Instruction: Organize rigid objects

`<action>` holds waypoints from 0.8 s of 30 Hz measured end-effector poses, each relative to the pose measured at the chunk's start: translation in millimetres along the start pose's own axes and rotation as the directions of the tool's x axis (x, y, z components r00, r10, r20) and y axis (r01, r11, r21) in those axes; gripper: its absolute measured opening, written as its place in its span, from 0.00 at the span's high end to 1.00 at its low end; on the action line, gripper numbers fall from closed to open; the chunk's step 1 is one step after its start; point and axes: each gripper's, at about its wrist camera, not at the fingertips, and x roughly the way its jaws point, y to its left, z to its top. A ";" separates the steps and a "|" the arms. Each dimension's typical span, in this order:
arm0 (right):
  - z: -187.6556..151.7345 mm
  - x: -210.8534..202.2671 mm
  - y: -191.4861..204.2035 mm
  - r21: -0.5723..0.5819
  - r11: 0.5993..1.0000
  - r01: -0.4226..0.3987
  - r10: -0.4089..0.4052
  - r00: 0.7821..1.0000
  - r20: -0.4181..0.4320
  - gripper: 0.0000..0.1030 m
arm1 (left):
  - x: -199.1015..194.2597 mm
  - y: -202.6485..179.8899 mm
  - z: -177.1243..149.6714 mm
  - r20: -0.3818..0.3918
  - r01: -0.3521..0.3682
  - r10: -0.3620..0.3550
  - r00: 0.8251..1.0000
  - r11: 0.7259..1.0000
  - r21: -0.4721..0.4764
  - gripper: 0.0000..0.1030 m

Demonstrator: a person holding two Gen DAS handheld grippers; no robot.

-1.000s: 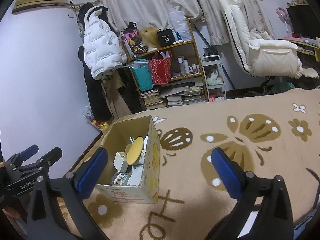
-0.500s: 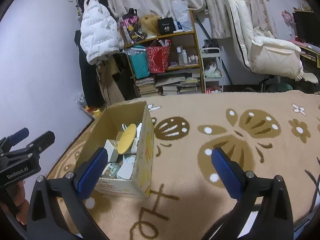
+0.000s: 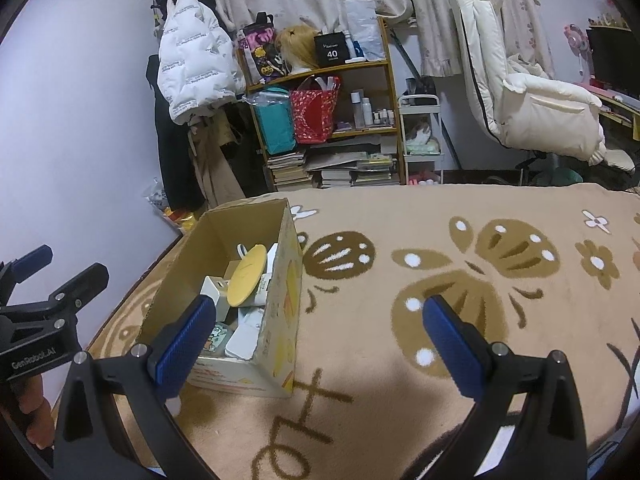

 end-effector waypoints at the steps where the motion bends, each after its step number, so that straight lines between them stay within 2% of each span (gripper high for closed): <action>1: 0.1 0.1 -0.3 -0.001 1.000 0.006 -0.006 1.000 -0.002 0.00 | -0.6 -0.4 -0.1 0.001 0.001 -0.001 1.000 1.000 0.001 0.00; 24: -0.2 -2.4 -7.1 -0.003 1.000 0.022 -0.022 1.000 0.001 0.00 | -0.6 -2.0 -2.1 -0.019 -0.001 0.001 1.000 1.000 0.011 0.00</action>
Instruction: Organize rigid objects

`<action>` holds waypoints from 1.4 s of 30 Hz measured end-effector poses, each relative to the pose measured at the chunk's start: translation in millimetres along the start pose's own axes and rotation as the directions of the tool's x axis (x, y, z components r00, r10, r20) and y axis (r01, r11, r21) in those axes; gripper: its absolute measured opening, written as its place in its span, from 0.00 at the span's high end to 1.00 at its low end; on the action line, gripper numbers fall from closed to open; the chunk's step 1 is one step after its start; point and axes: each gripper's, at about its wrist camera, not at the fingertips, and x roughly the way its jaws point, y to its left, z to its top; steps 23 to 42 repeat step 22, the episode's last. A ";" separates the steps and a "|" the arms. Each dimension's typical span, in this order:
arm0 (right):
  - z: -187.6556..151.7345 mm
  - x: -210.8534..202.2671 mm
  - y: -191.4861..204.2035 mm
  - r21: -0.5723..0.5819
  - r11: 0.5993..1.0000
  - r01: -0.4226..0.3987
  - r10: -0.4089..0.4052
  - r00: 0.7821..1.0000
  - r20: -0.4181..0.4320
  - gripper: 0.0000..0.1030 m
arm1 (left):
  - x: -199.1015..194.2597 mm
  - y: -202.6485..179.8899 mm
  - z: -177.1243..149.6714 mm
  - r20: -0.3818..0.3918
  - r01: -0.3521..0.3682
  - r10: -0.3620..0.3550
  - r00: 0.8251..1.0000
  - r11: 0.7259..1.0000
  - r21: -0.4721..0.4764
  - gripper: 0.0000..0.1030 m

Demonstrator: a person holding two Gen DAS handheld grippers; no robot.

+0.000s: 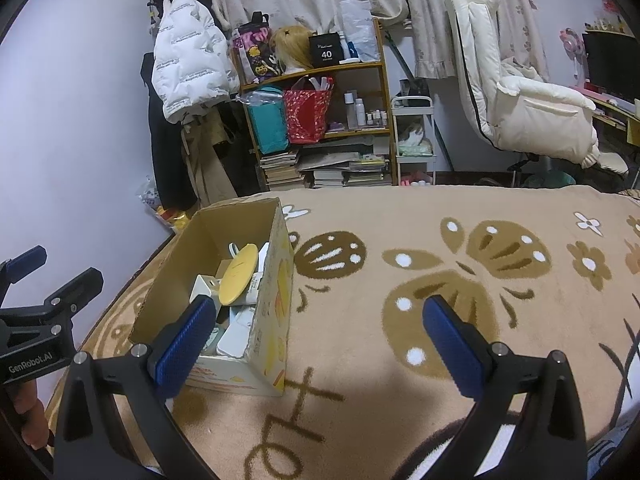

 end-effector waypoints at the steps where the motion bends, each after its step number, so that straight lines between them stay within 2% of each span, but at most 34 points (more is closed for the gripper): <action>1: 0.1 -0.1 -0.5 0.000 1.000 0.000 0.000 1.000 0.000 0.00 | 0.0 -0.2 -0.9 -0.002 0.002 -0.002 1.000 1.000 0.001 0.00; 42: 0.3 -0.6 -3.0 0.002 1.000 0.002 -0.002 1.000 0.002 0.00 | 0.4 -0.6 -2.5 -0.005 0.003 -0.003 1.000 1.000 -0.003 0.00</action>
